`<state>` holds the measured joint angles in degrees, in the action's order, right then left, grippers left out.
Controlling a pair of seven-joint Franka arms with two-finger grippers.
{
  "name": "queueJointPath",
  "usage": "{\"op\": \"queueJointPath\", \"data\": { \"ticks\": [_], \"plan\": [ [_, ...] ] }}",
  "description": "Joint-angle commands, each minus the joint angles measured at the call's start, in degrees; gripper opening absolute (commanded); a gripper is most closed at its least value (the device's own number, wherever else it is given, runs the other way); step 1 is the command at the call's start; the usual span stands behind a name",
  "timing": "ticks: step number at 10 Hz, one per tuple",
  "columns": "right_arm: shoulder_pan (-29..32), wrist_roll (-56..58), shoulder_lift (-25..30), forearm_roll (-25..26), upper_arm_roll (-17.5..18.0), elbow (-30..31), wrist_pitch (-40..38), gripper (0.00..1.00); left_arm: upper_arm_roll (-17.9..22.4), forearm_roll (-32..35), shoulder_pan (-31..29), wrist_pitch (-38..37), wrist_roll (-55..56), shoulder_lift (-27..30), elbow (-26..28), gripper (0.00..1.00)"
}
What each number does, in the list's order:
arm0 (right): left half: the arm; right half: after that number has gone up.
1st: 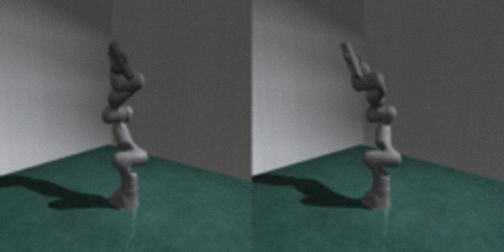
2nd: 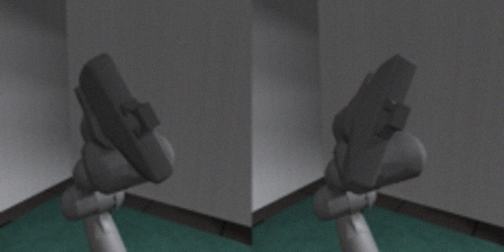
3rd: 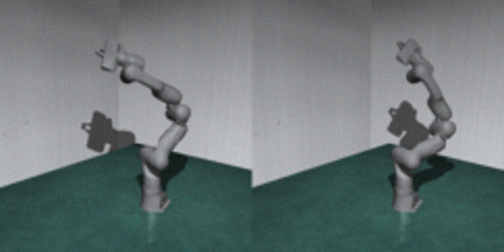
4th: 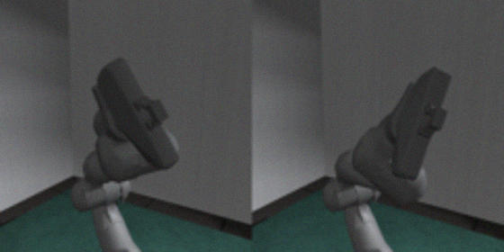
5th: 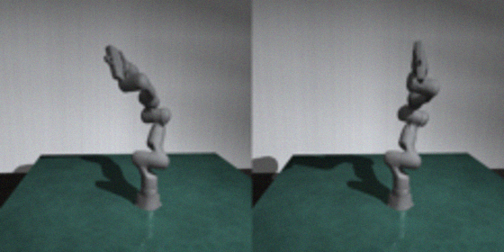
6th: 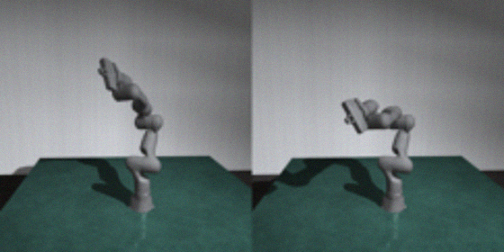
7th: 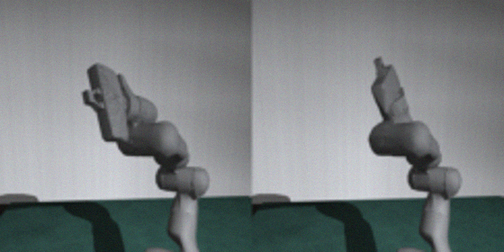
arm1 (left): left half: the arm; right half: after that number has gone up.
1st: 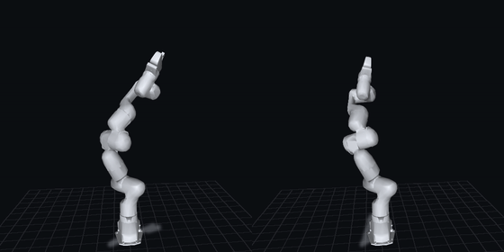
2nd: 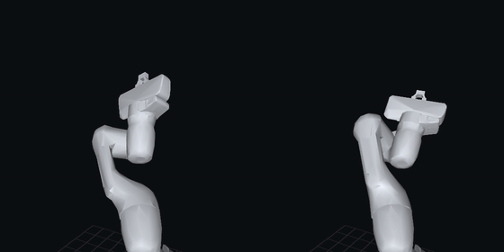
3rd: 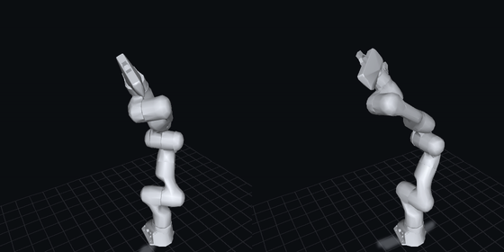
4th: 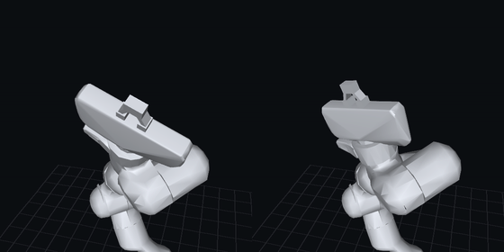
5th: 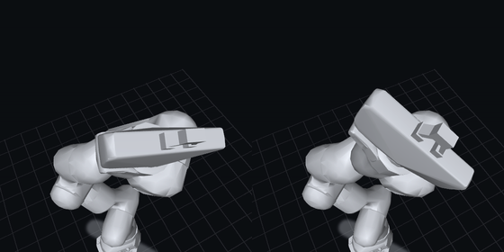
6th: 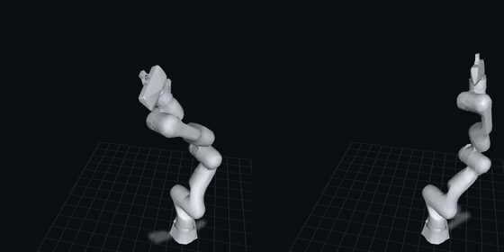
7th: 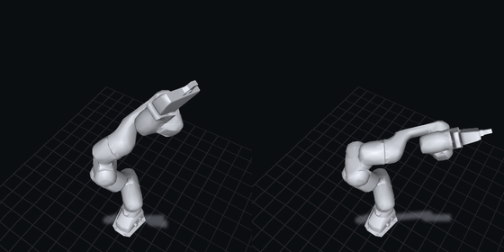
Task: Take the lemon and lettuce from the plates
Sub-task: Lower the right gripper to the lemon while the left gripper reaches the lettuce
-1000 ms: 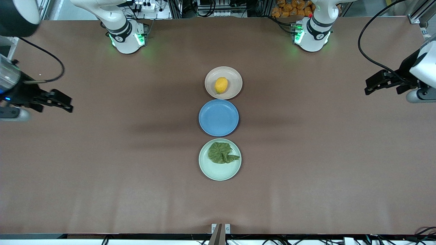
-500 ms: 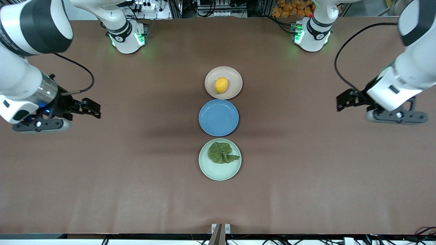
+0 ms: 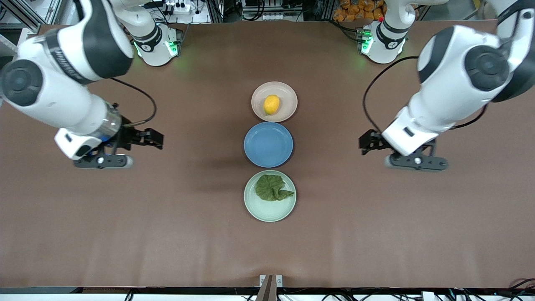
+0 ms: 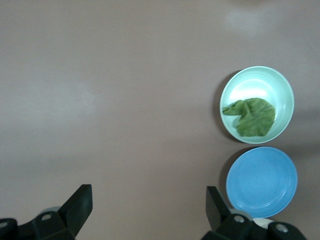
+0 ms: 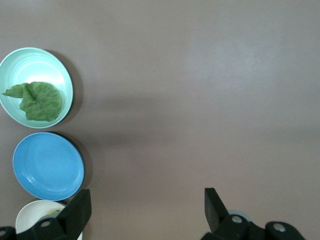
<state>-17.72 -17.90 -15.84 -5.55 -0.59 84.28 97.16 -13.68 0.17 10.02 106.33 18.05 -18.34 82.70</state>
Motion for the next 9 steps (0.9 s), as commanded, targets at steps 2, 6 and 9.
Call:
{"op": "queueJointPath", "data": {
  "ticks": [2, 6, 9],
  "plan": [
    [-5.3, -8.5, -0.6, -1.3, 1.2, 2.9, 2.1, 1.0, 0.3, -1.0, 3.1, 3.9, 3.7, -3.3, -0.4, 1.0],
    [-7.7, -18.4, -0.7, -1.7, 8.4, 9.2, 8.8, 1.0, 0.1, -0.4, 9.2, 20.5, 8.2, -11.9, 1.8, 1.0],
    [-10.7, -28.9, -0.9, -1.6, 12.9, 16.8, 20.0, 1.0, 0.5, 0.1, 12.7, 29.7, 10.9, -19.1, 2.0, 1.0]
  ]
}}
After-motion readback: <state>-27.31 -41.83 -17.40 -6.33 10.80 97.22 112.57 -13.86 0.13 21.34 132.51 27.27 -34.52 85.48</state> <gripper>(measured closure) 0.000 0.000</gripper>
